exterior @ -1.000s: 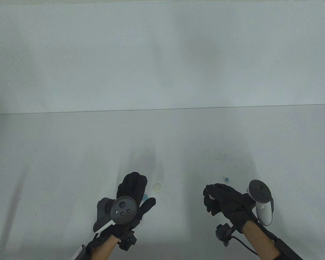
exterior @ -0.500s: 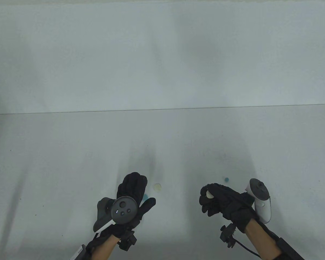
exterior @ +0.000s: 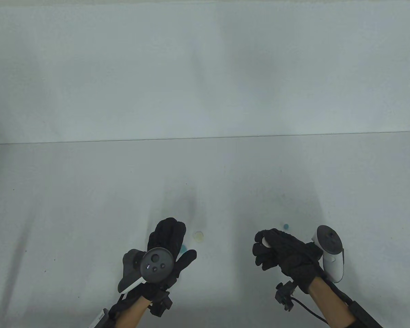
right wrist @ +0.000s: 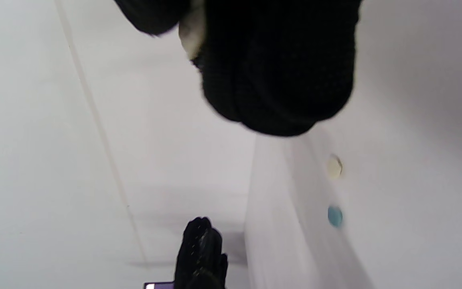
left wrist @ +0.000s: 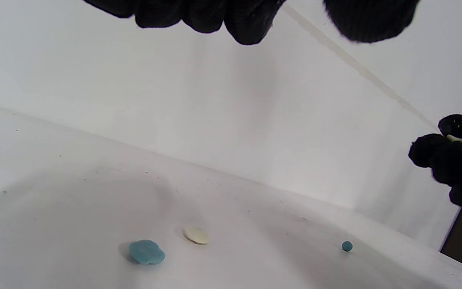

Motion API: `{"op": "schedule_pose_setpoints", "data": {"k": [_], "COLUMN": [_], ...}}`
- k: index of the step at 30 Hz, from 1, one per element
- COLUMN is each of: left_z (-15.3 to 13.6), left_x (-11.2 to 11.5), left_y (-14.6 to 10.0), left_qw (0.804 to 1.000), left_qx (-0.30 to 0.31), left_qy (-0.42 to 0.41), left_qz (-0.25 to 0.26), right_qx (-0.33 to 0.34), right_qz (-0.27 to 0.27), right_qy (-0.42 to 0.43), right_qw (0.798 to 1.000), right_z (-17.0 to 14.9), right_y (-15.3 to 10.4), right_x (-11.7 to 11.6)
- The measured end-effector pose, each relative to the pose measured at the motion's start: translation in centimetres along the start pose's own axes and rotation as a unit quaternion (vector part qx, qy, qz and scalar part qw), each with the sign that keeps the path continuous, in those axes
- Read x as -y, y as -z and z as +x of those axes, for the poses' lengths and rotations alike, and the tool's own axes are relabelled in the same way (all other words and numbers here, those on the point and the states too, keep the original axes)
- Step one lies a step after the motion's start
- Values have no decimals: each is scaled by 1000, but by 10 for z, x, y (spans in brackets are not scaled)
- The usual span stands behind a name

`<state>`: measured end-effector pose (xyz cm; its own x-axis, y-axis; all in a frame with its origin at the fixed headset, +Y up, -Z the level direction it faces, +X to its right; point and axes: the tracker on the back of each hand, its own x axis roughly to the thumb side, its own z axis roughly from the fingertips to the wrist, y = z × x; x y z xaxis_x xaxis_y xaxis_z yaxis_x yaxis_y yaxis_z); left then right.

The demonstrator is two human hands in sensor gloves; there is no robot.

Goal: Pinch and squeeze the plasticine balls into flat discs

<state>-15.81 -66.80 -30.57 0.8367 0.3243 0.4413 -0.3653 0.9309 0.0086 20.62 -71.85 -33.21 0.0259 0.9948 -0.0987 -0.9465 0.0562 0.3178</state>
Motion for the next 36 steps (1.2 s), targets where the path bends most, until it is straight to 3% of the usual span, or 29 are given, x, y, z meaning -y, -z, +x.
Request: {"op": "schedule_pose_setpoints", "data": {"k": [6, 10, 16, 20, 26, 36], "left_z": [0, 0, -1, -1, -1, -1], "left_x": [0, 1, 1, 1, 1, 1], "left_y": [0, 0, 0, 0, 0, 0], "left_qw": [1000, 1000, 1000, 1000, 1000, 1000], "left_qx": [-1, -1, -1, 0, -1, 0], "left_qy": [0, -1, -1, -2, -1, 0], "left_qz": [0, -2, -3, -1, 1, 3], "right_qx": [-4, 14, 28, 23, 9, 6], "right_qz": [2, -41, -52, -56, -22, -60], "right_qy": [-7, -31, -46, -39, 21, -16], "right_qw": [1000, 999, 997, 997, 999, 998], "right_z": [-1, 3, 9, 6, 0, 3], "right_y": [1, -1, -3, -3, -2, -2], "right_x": [0, 2, 1, 2, 6, 8]}}
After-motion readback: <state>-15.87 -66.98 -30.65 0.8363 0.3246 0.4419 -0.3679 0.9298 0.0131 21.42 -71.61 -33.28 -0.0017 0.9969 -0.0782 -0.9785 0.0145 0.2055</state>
